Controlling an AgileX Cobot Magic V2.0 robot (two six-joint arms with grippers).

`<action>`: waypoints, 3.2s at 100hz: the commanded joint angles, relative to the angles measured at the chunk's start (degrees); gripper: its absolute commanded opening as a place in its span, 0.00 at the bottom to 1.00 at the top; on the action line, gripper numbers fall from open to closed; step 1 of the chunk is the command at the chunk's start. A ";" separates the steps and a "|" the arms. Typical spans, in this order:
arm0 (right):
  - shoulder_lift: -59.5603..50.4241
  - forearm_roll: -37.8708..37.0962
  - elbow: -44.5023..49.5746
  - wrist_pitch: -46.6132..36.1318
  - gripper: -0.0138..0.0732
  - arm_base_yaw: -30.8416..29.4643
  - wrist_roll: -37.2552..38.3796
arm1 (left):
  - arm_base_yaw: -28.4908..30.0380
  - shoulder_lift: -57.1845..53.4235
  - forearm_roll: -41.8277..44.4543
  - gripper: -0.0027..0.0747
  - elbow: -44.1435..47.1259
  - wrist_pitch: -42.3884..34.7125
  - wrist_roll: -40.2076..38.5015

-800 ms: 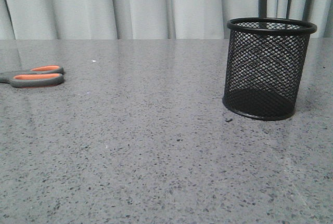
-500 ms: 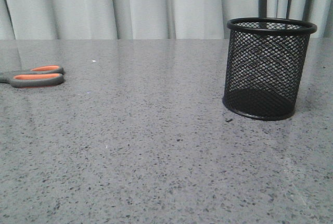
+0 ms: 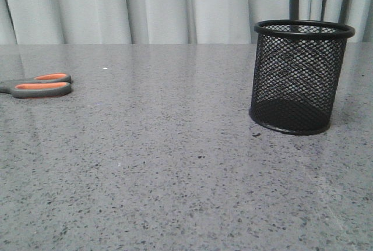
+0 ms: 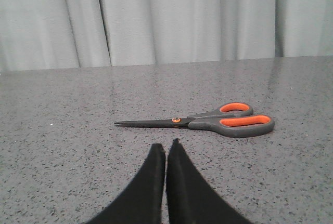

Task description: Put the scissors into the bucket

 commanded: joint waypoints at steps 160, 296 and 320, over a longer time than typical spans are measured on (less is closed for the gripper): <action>-1.09 34.86 1.26 -10.54 0.08 -0.43 -0.09 | 0.17 -1.41 -35.63 0.01 -0.12 -5.49 -0.56; 34.78 19.71 -41.42 32.22 0.27 -0.43 -0.09 | 0.17 30.18 -17.28 0.17 -43.17 36.84 3.95; 34.78 20.42 -41.55 32.32 0.67 -0.43 -0.09 | 0.17 30.18 -17.77 0.51 -45.20 37.08 4.41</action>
